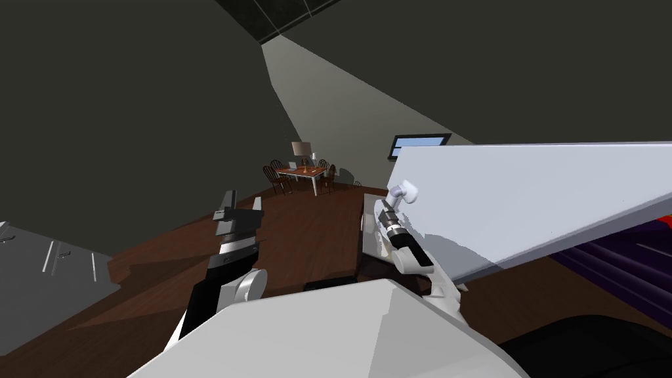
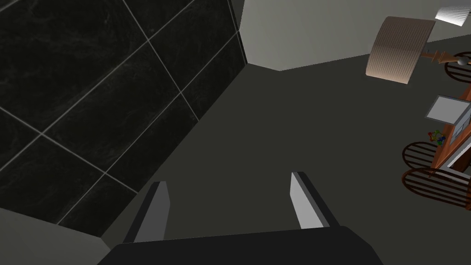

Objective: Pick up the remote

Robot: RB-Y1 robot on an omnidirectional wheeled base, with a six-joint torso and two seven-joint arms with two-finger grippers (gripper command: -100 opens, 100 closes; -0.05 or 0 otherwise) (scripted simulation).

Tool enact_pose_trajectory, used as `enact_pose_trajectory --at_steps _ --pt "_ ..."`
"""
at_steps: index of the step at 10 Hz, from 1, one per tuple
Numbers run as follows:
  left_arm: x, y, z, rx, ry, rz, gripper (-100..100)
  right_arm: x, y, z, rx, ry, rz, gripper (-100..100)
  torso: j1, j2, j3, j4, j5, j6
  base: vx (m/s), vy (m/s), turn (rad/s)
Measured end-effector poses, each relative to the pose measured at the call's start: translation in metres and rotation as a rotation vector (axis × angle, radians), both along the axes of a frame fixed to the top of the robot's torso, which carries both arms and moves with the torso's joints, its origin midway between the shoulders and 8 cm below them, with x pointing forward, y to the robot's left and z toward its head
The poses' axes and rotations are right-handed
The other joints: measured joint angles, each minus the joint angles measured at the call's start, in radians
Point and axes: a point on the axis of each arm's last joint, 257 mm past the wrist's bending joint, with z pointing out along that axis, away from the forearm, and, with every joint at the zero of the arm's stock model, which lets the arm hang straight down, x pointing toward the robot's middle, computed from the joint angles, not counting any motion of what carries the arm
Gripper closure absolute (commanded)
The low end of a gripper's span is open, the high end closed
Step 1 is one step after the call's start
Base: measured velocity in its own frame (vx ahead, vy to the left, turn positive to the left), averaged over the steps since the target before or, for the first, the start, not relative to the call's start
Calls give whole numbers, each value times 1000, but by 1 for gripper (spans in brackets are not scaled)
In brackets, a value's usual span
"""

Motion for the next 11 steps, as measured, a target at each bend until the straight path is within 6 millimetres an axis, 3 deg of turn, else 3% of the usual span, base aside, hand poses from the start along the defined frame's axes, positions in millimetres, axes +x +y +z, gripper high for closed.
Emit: enact_pose_trajectory --at_steps 5,11 --pt "0 0 0 0 0 0 0 4 -37 -40 69 138 -55 -100 -1 1 1 0 0 0 98 84 -4" --pt "0 0 0 0 0 0 0 -6 -77 -91 170 298 -140 -100 -2 -1 0 0 0 0 115 68 -22"
